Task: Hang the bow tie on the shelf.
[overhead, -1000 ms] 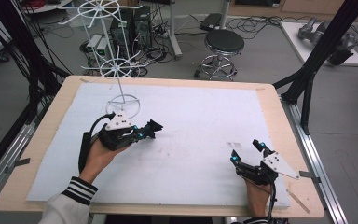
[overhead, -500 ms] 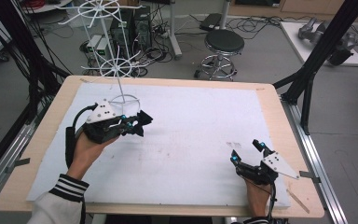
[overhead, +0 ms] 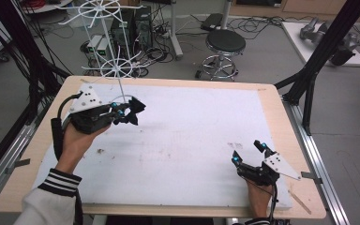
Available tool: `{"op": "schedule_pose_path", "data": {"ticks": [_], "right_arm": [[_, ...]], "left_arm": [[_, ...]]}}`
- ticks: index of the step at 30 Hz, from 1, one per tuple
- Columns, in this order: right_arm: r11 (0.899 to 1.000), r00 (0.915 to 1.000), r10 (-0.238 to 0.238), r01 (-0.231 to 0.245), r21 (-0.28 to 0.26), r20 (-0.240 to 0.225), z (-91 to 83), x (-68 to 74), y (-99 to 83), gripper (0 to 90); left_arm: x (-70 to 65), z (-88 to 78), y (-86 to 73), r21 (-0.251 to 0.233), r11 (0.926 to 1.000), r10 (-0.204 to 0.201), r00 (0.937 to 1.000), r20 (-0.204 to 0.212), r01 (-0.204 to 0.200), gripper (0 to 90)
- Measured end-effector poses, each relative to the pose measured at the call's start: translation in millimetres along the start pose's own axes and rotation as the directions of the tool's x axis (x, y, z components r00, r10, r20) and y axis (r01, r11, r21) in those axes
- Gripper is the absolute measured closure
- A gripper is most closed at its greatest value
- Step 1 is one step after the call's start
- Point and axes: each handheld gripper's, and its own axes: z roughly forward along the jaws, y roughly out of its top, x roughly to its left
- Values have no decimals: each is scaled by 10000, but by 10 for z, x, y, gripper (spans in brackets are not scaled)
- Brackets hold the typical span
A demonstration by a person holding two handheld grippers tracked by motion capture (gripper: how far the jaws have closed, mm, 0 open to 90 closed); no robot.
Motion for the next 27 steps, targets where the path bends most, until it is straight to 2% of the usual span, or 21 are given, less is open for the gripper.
{"op": "schedule_pose_path", "data": {"ticks": [10,27], "right_arm": [[10000,10000,13,-13,1,-4,0,0,0,88],[10000,10000,6,-6,-15,-6,-1,-1,-1,89]], "left_arm": [[217,-89,96,-497,9978,-458,9985,-291,443,875],[333,-46,188,-510,9977,-470,9983,-345,452,875]]}}
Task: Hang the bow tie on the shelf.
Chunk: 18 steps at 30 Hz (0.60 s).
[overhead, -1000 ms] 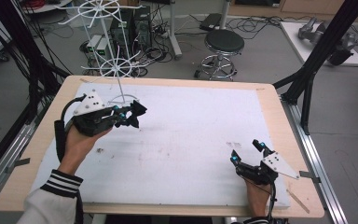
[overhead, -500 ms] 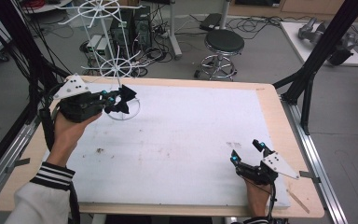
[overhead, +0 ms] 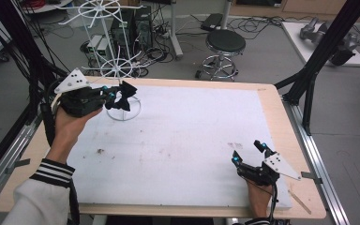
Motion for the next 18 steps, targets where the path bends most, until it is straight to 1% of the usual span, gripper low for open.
{"op": "schedule_pose_path", "data": {"ticks": [2,5,18], "right_arm": [[10000,10000,20,-20,-8,3,0,1,0,89],[10000,10000,69,-69,16,16,-2,3,0,88],[10000,10000,0,0,-22,18,1,1,-1,89]], "left_arm": [[29,-9,17,-64,10000,-4,10000,-25,4,875],[56,-15,33,-27,10000,-1,10000,-59,0,875],[192,15,63,88,9999,-54,9996,-273,57,875]]}}
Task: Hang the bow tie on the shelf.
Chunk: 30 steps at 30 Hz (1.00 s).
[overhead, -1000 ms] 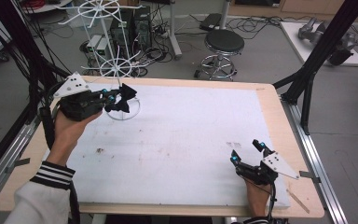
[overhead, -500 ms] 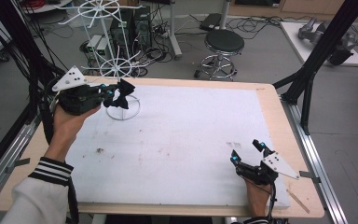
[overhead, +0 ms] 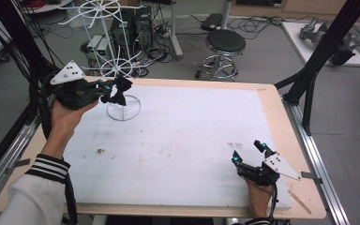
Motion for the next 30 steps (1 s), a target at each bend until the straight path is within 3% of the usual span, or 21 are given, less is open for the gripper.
{"op": "schedule_pose_path", "data": {"ticks": [8,23,30], "right_arm": [[10000,10000,10,-10,-16,-9,1,-1,0,89],[10000,10000,-10,10,-41,13,0,-7,1,88],[10000,10000,-11,11,-54,14,-1,-7,0,88]], "left_arm": [[87,28,26,69,9999,-100,9999,-96,100,875],[195,164,67,200,9995,248,9990,-373,-241,875],[244,194,55,357,9993,96,9978,-653,-72,874]]}}
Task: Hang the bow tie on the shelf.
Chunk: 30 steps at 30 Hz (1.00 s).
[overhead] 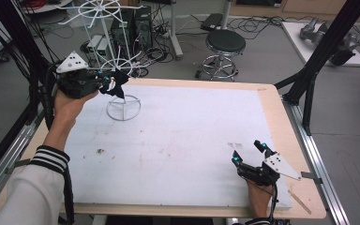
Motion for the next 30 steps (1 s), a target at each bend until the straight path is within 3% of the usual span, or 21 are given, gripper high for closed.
{"op": "schedule_pose_path", "data": {"ticks": [13,15,17,20,27,30], "right_arm": [[10000,10000,2,-2,14,0,-1,0,-1,88],[10000,10000,-6,6,13,-5,-1,1,0,89],[10000,10000,30,-30,13,-13,-1,-1,0,88],[10000,10000,42,-42,16,-40,-3,-3,-1,89],[9999,9999,108,-108,14,-95,-9,-5,-2,89],[10000,9999,91,-91,2,-98,-10,-4,-3,88]], "left_arm": [[35,24,10,247,9997,3,9995,-314,5,824],[34,32,13,248,9997,-30,9993,-366,39,743],[26,39,14,220,9997,-44,9994,-347,52,726],[16,41,23,84,9998,-165,9986,-506,170,546],[-5,10,15,-541,9975,-474,9978,-466,449,239],[-13,-24,-31,-636,9969,-488,9979,-436,459,167]]}}
